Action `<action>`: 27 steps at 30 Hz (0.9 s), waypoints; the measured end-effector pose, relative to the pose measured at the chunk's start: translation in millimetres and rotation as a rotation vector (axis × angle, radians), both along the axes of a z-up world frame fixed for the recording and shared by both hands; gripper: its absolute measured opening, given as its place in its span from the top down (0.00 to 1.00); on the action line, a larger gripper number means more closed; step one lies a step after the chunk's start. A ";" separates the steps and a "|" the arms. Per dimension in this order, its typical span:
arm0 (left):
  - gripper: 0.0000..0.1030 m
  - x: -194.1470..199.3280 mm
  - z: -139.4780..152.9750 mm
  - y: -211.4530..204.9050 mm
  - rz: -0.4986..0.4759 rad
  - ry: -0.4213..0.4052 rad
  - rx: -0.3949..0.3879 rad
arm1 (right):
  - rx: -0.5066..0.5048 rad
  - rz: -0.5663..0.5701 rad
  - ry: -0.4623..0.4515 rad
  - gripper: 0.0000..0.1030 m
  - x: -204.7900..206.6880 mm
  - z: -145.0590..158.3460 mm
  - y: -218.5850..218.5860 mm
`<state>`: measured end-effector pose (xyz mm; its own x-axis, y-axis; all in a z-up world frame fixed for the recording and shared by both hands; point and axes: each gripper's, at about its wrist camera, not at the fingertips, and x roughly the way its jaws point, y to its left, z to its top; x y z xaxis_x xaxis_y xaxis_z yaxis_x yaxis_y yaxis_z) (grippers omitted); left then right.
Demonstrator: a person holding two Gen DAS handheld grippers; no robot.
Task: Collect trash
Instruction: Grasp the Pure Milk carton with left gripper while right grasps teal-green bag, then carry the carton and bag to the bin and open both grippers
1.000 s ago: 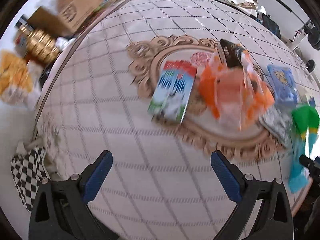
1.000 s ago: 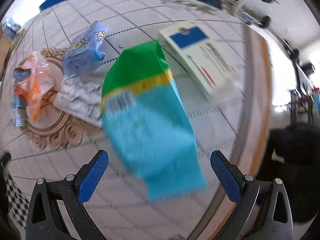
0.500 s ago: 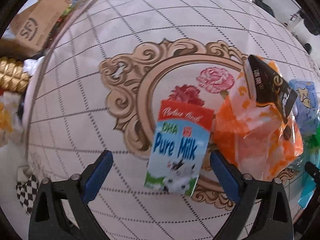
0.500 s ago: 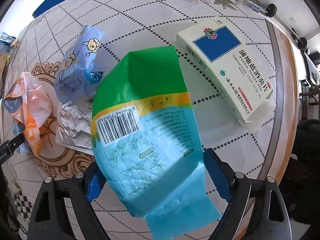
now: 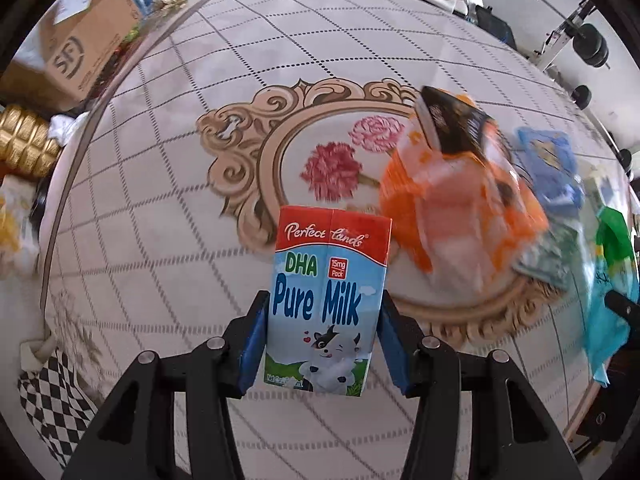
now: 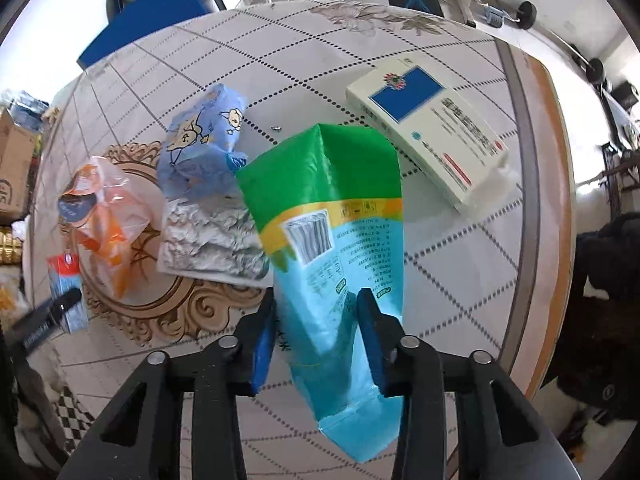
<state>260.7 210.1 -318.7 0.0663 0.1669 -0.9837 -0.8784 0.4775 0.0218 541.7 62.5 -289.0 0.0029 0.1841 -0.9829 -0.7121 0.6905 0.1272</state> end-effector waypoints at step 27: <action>0.53 -267.8 42.1 -208.3 0.091 -0.173 0.009 | 0.169 0.150 0.309 0.75 -366.6 1.7 -192.7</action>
<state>-7.2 1.7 -276.6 0.2183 0.1888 -0.9574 -0.9088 0.3967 -0.1290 175.1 -130.2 -287.3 -0.3283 0.3198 -0.8888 -0.7140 0.5320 0.4552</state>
